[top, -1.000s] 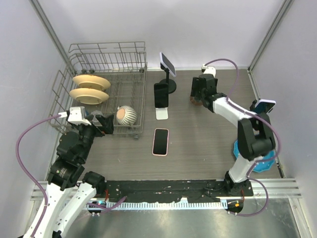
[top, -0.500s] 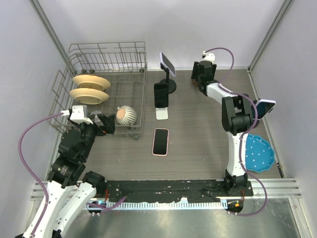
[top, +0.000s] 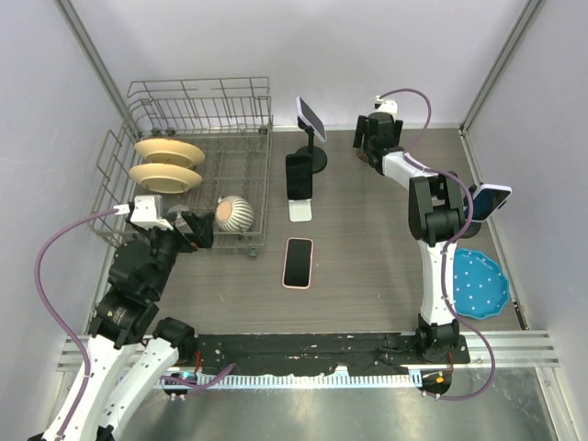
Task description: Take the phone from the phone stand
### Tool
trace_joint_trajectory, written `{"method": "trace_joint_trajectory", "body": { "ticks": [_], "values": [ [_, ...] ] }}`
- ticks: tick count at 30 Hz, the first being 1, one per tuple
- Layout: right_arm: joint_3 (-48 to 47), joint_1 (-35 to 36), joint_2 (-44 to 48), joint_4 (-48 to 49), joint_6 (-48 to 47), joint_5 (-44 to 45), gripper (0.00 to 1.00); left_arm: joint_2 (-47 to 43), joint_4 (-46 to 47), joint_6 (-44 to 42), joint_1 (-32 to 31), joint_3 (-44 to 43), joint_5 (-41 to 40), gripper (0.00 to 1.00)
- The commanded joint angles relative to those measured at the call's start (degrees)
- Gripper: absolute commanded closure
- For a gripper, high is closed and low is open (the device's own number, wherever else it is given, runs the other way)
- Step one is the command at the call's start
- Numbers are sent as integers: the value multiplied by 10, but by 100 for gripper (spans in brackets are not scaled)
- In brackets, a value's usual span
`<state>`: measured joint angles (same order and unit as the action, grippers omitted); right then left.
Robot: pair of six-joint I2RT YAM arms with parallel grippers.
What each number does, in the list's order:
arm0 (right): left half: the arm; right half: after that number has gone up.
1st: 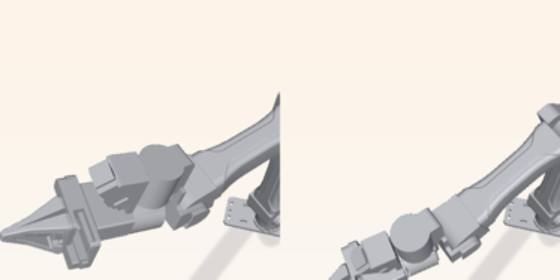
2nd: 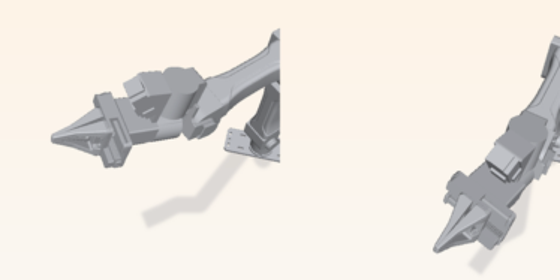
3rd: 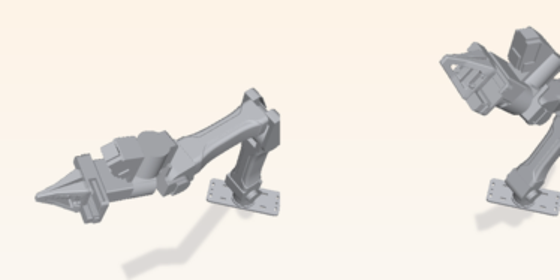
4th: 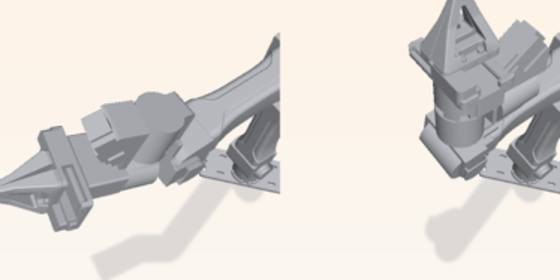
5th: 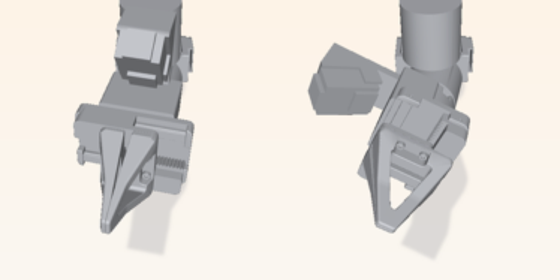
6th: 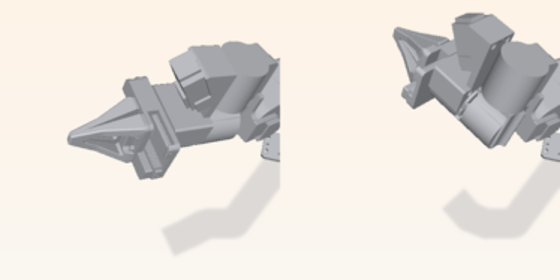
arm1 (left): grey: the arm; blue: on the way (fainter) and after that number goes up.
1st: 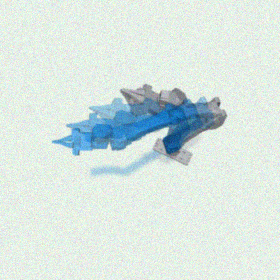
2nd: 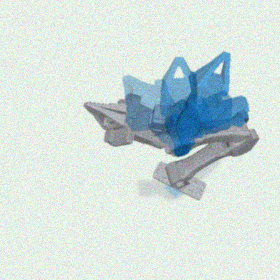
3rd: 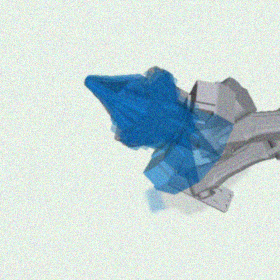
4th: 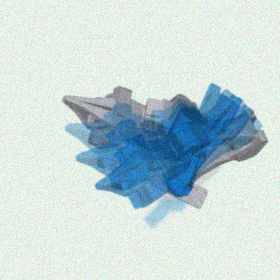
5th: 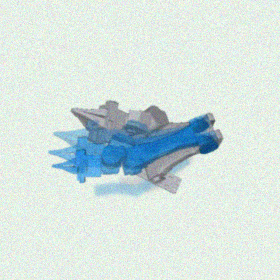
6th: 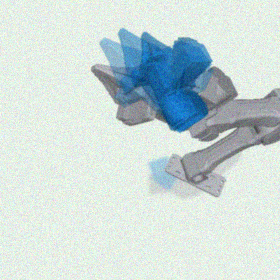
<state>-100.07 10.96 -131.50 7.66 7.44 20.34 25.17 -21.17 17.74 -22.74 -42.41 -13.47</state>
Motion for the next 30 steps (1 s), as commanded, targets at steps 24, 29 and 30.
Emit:
{"method": "trace_joint_trajectory", "body": {
  "ticks": [24, 29, 30],
  "values": [
    [294, 125, 395, 25, 42, -59, 8, -32, 35, 3, 3, 4, 16, 0],
    [349, 225, 394, 123, 53, 13, 8, -36, 34, 4, 3, 5, 15, 0],
    [349, 235, 386, 132, 50, 37, 7, -37, 34, 4, 3, 5, 14, 0]
  ]
}}
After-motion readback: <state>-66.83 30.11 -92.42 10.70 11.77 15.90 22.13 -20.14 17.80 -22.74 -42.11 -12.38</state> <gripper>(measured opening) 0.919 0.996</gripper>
